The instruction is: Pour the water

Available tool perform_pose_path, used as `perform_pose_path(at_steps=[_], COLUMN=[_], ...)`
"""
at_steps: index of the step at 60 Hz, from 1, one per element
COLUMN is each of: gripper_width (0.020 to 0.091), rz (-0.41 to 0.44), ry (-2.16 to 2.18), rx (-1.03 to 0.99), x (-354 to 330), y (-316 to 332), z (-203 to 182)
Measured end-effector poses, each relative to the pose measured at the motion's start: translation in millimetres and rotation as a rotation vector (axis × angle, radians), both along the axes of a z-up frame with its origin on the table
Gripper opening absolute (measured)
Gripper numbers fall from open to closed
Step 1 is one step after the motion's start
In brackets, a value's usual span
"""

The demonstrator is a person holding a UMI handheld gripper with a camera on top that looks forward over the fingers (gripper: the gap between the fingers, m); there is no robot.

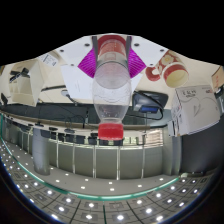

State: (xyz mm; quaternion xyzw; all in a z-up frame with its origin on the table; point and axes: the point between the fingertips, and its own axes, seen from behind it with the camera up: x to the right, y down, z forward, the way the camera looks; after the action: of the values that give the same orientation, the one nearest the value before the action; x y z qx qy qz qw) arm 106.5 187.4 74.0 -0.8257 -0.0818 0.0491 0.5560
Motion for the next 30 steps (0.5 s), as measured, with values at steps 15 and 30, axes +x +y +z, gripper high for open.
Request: perform_pose_path(at_steps=[15,30], gripper_width=[0.0754,0.0857], rz=[-0.025,-0.076], ry=[-0.003,-0.058], rx=[-0.047,-0.113], x=[5,7], y=[-8,-63], z=[-9,25])
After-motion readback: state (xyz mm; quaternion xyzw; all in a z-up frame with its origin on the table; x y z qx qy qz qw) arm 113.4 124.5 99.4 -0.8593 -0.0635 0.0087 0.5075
